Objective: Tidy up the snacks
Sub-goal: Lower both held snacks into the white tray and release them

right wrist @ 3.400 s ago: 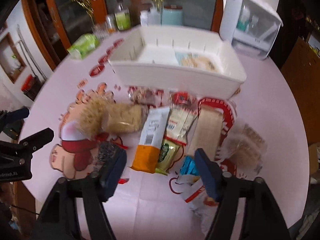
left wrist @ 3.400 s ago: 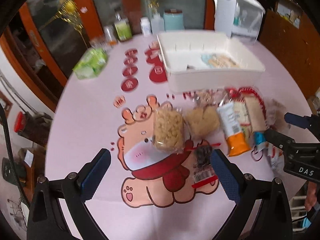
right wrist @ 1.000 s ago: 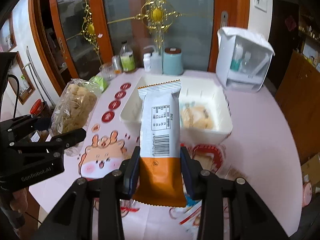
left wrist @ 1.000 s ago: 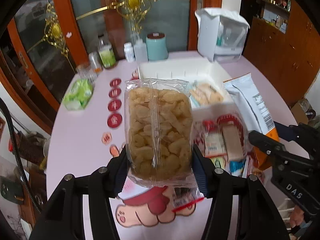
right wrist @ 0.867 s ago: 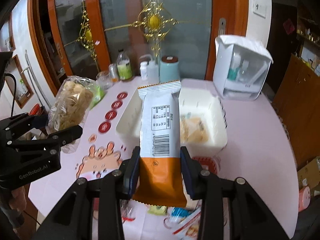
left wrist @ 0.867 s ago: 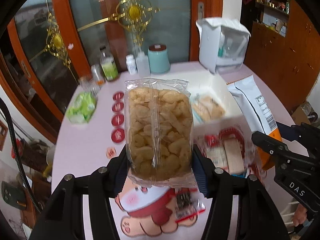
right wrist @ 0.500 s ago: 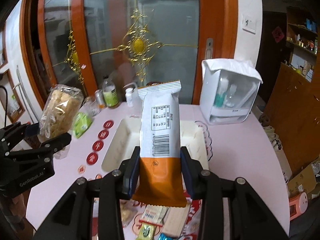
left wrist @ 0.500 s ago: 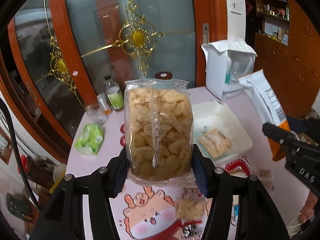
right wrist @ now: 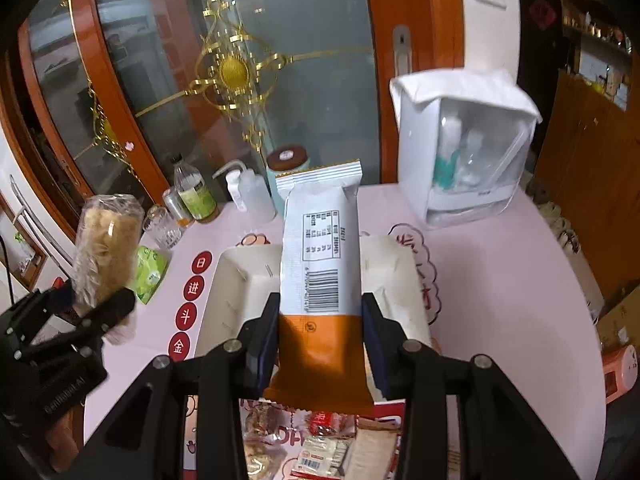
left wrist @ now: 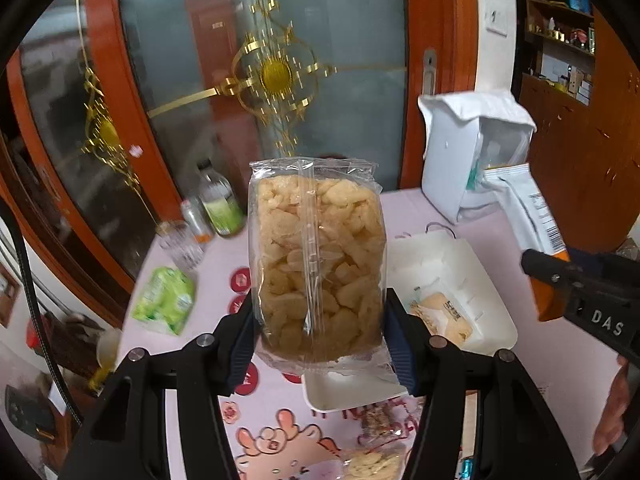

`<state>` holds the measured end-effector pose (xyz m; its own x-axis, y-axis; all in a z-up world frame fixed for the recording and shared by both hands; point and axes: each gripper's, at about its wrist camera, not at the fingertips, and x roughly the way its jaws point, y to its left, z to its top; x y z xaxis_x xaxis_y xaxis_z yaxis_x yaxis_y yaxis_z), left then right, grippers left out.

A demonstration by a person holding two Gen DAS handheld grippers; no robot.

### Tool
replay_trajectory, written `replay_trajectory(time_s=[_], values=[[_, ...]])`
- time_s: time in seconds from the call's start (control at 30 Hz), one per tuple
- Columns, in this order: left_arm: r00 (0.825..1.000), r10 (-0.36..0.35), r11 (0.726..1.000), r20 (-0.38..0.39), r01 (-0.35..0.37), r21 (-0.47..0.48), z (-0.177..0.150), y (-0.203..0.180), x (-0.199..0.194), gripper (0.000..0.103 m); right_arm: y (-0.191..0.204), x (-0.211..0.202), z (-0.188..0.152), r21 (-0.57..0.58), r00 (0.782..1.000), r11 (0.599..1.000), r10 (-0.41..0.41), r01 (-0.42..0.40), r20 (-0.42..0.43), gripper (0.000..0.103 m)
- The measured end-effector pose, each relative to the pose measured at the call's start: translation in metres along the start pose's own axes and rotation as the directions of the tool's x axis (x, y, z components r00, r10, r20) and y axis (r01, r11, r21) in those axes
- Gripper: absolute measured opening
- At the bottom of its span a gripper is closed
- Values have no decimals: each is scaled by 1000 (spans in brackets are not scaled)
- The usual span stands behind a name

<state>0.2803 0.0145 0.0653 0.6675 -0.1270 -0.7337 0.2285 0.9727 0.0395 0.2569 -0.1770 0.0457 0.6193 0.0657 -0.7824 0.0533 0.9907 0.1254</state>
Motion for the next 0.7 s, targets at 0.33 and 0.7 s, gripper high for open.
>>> replay_trajectory(time_s=[0.33, 0.7], values=[[989, -38, 999, -145, 35, -24, -4, -9, 81, 75, 7, 65, 3, -4, 995, 1000, -4, 4, -98, 40], [988, -44, 999, -150, 41, -20, -10, -4, 88, 103, -2, 75, 6, 102, 990, 992, 92, -81, -108, 80]])
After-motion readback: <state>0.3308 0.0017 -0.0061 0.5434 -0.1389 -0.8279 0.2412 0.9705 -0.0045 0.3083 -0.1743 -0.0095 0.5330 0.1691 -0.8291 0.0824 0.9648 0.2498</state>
